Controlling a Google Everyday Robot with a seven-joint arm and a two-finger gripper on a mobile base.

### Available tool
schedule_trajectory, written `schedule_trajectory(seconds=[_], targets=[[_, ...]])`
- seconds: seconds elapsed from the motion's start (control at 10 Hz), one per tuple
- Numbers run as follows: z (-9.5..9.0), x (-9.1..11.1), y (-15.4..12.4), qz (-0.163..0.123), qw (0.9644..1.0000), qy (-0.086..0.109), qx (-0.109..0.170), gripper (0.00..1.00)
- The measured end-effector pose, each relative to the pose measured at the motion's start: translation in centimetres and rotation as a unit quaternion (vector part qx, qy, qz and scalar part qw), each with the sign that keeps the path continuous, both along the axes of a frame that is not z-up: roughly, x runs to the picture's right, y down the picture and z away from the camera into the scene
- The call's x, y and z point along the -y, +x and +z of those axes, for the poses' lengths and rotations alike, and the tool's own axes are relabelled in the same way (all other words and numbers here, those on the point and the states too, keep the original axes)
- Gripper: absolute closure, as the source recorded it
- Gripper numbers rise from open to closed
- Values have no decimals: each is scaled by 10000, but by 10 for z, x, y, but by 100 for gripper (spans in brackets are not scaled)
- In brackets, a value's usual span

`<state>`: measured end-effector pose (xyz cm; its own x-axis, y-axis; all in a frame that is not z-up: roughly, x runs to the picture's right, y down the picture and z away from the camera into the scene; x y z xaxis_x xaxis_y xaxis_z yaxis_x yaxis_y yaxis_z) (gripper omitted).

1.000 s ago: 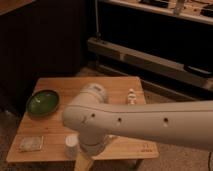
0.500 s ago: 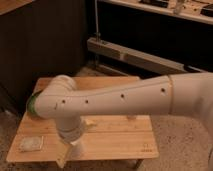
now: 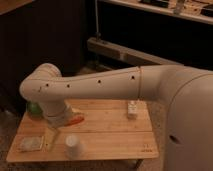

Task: Move the arm in a circular motion

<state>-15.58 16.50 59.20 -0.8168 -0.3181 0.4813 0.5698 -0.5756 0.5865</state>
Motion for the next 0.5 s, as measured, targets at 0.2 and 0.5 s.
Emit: schedule_trajectory(seconds=[0.2,0.5], targets=[[14,16,8,38,10000,-37,-17,0],[29,35,19,139,9998,-90,-58,0]])
